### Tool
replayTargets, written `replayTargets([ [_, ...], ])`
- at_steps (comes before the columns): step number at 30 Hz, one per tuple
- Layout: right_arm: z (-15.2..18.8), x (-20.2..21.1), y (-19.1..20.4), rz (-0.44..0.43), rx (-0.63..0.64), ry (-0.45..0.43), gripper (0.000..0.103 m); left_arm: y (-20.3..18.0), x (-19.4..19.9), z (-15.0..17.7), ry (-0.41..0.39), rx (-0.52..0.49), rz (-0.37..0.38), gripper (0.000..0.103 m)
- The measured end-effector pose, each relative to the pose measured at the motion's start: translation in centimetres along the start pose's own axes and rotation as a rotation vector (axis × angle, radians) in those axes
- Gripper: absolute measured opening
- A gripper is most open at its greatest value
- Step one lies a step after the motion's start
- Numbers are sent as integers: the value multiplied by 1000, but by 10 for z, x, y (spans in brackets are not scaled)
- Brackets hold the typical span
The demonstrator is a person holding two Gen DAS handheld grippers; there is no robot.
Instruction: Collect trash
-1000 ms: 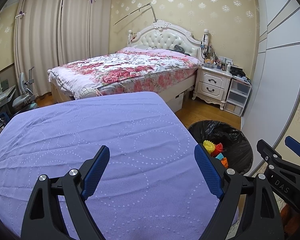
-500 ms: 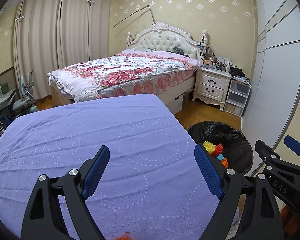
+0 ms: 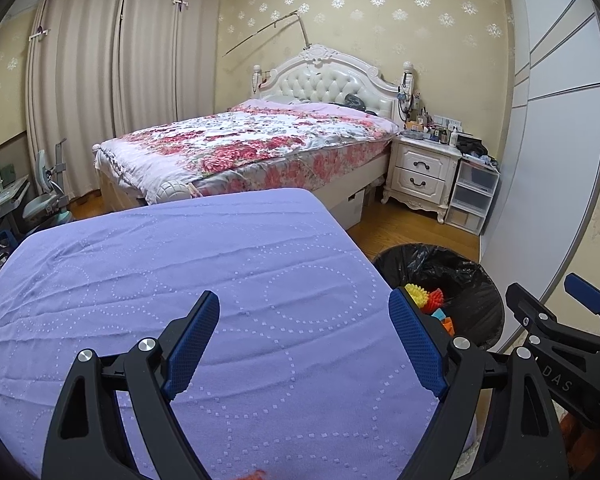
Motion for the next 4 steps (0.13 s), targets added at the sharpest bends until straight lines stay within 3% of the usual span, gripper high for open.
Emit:
replayTargets([
  [4,-2,-3,11,-22,13,3,87,10,-5,-1,21,10,-9,84],
])
Point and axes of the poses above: each gripper's, at about its wrist camera, not at the fingertips, and x roughly against the way its jaws point, y to its left, z to its underside, the point moved 2 cm from there along -x, roughly the way its jaws point, and after that the axes turned 10 degrees about x, right-handed, at the moved point
